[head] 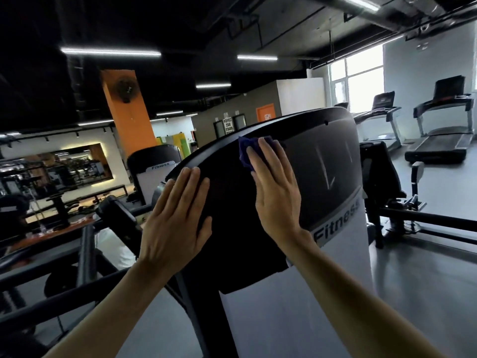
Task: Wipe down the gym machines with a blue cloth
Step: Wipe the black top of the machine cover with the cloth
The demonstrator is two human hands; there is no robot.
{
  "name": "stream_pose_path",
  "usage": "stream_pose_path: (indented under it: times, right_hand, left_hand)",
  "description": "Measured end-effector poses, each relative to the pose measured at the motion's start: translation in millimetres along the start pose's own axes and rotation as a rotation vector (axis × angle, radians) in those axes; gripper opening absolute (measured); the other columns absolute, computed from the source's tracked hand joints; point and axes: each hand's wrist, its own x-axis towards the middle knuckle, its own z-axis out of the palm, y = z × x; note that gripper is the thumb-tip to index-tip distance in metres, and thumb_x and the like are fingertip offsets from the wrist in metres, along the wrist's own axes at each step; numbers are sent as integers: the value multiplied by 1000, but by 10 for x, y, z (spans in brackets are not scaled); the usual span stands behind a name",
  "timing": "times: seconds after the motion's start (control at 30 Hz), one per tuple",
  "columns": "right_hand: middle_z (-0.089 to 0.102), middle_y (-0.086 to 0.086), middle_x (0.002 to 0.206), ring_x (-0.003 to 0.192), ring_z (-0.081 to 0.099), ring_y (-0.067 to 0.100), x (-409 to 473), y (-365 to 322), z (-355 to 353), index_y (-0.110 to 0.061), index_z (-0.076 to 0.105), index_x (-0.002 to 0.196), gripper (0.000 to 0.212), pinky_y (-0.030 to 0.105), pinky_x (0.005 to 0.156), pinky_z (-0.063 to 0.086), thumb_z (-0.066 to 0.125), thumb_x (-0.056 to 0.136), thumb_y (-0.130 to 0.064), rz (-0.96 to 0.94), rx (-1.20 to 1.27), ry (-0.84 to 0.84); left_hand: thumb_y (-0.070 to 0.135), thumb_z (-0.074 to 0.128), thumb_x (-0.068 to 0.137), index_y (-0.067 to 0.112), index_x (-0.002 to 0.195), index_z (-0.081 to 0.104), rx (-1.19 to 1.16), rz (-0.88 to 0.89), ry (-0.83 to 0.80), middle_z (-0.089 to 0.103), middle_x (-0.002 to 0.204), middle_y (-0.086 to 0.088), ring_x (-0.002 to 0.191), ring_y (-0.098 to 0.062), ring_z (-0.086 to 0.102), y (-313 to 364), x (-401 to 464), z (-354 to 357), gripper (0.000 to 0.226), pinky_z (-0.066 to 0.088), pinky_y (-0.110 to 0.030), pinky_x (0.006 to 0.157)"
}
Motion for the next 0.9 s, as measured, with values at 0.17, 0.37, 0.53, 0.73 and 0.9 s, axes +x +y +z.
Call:
stream_pose_path:
  times: [0.17,0.37,0.53,0.73,0.9]
  right_hand:
    - [36,8,164,154,27,32,-1169,246,-44,-12,44,153,60,58,114,41,63,97,1,30,24,-70]
    - [34,4,165,155,25,30,-1081,372,-123,-16,42,154,73,57,115,40,70,91,5,-11,68,-151]
    - [32,1,166,157,18,25,240,188,-59,-25,37,158,68,50,122,29,58,97,-1,-51,140,-62]
    - [32,5,165,156,20,29,-103,320,-5,-21,44,154,59,55,120,31,58,100,-4,-83,139,-21]
    - [31,6,166,155,25,33,-1290,571,-165,-21,37,156,63,62,113,40,51,98,-3,-45,91,-140]
  left_hand:
    - [39,37,110,0,162,25,22,14,24,17,171,-19,160,-32,14,256,349,11,66,15,-49,130]
    - [44,33,109,1,164,15,56,-99,-29,10,173,-17,161,-31,3,546,650,75,72,9,-48,131]
    - [46,26,110,2,163,17,26,-123,1,16,171,-17,161,-30,10,580,654,65,69,10,-47,131]
    - [40,30,109,3,163,17,27,-186,15,19,171,-18,160,-31,12,672,650,86,67,13,-50,130]
    - [41,38,107,-4,159,26,88,-229,9,25,167,-24,158,-37,17,768,703,90,70,14,-54,129]
